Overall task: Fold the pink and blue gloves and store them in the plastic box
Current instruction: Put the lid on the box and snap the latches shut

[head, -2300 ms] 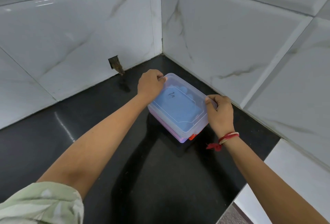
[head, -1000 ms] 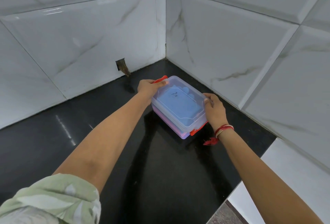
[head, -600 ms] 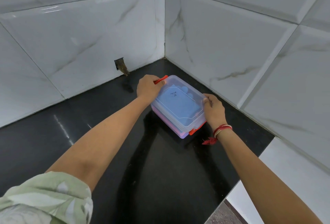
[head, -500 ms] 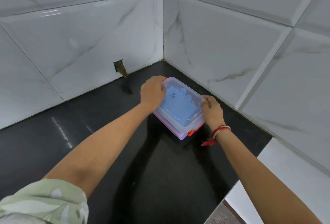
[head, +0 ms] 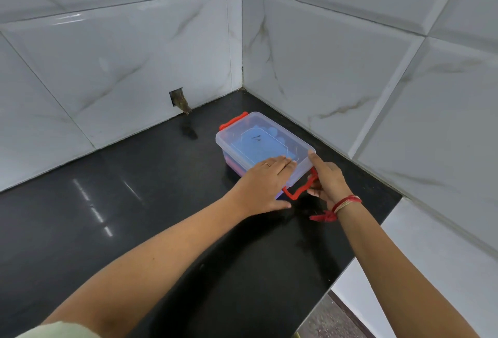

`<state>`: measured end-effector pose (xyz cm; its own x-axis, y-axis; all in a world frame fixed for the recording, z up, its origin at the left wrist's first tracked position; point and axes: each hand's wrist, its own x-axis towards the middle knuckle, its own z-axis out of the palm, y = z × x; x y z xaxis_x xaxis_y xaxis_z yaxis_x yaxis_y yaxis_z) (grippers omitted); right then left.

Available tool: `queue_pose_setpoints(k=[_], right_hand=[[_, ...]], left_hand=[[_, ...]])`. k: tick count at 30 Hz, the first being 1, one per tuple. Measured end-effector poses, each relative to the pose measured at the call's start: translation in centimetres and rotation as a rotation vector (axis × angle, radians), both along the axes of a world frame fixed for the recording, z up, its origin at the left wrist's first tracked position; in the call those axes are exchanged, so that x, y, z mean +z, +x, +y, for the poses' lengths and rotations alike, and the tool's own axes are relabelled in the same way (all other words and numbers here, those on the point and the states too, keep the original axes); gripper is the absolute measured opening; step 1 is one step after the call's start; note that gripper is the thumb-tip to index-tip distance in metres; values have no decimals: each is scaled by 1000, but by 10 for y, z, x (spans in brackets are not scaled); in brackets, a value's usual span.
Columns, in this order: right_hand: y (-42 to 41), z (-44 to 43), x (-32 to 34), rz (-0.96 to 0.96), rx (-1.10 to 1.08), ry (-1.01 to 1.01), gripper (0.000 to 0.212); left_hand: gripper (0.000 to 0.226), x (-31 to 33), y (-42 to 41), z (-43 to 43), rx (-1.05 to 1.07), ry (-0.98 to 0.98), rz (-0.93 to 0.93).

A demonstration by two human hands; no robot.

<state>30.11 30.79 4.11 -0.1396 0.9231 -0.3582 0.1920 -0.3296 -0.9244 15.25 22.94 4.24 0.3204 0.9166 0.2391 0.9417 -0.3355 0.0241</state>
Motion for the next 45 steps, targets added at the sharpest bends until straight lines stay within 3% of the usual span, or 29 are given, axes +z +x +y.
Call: queue_pose_setpoints(k=[5, 9, 13, 24, 28, 31, 33, 36, 39, 45], right_hand=[[7, -5, 15, -59, -21, 241, 21], [23, -9, 19, -264, 273, 435, 38], [33, -4, 21, -485, 493, 637, 38], [29, -1, 20, -638, 627, 754, 43], [24, -6, 31, -780, 597, 749, 41], [13, -20, 40, -849, 396, 887, 38], [5, -32, 43, -779, 336, 981, 36], [-11, -44, 36, -810, 451, 1032, 44], [-30, -48, 25, -1015, 597, 991, 68], [-42, -37, 15, -1193, 631, 926, 62]], left_hand=[[58, -8, 27, 2, 167, 156, 75], [49, -13, 31, 9, 227, 243, 71], [45, -18, 36, 9, 260, 263, 97], [38, -20, 37, 11, 247, 339, -53], [28, -13, 36, 5, 233, 294, -386], [41, -4, 19, -4, 288, 242, -645], [50, -2, 0, -5, 447, 251, -785], [76, -1, -31, 3, 765, 58, -1006], [98, -4, -49, 11, 777, -63, -1130], [101, -4, -41, 32, 698, -128, -1259]])
